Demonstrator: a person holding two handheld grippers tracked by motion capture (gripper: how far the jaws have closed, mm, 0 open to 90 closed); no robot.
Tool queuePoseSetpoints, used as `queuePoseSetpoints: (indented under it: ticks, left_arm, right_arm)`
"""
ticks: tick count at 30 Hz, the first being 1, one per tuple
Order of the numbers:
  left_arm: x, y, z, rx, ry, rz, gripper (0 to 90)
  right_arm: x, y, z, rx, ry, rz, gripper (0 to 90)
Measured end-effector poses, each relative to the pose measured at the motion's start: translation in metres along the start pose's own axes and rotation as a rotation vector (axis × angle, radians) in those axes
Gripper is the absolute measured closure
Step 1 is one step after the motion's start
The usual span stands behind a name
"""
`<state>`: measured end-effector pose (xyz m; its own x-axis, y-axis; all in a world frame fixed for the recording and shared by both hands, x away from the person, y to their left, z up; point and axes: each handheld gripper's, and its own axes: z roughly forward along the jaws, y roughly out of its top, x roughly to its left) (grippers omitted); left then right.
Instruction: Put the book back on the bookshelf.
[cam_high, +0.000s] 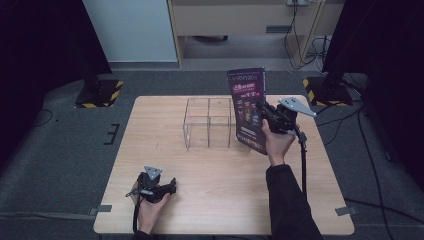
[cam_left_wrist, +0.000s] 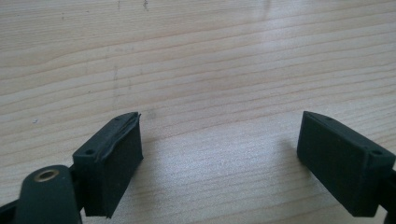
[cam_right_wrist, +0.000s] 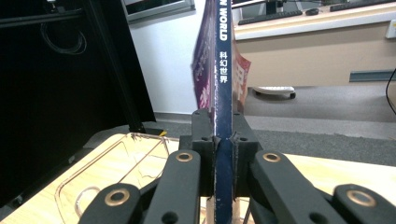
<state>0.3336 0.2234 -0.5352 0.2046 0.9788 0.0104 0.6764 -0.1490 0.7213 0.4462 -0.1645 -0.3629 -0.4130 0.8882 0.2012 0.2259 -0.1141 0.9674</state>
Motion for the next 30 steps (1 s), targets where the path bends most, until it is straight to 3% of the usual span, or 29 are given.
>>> queuePoseSetpoints:
  ticks: [16, 30]
  left_arm:
    - [0.0, 0.0, 0.0, 0.0, 0.0, 0.0, 13.2]
    - [0.0, 0.0, 0.0, 0.0, 0.001, 0.0, 13.2]
  right_arm:
    - [0.005, -0.026, 0.01, -0.018, -0.017, -0.019, 84.3]
    - [0.006, -0.041, 0.001, -0.057, -0.006, -0.026, 84.0]
